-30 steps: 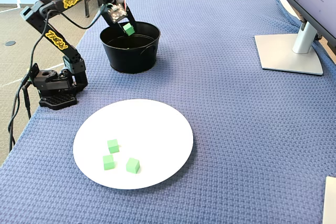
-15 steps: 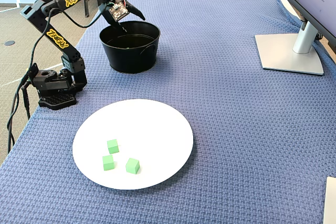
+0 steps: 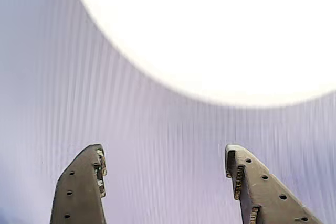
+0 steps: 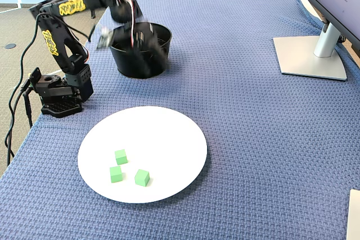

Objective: Pick up the green cubes from the white plate and place them in the black recipient

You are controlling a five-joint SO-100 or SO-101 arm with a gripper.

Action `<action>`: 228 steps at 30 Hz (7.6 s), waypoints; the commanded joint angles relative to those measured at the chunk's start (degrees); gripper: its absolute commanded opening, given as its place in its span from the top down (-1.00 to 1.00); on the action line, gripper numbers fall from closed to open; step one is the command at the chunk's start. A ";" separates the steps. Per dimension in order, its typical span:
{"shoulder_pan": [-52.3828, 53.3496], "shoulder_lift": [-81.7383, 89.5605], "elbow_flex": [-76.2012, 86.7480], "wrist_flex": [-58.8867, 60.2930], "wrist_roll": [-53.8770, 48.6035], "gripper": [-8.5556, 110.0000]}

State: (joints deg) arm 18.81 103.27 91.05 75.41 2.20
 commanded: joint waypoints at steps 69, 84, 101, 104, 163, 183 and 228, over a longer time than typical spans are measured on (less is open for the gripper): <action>28.56 -44.47 -34.63 -11.60 -33.05 0.46; 29.88 -53.17 -39.29 -11.16 -33.40 0.43; 27.33 -45.53 -36.91 -3.52 -26.89 0.43; 27.33 -45.35 -36.47 -3.87 -26.19 0.43; -27.86 14.94 7.91 -2.55 5.80 0.86; -64.16 22.85 18.19 -9.58 10.02 0.86; 16.79 -9.05 11.87 -13.80 -52.65 0.48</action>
State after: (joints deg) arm 31.73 96.42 105.21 63.37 -42.80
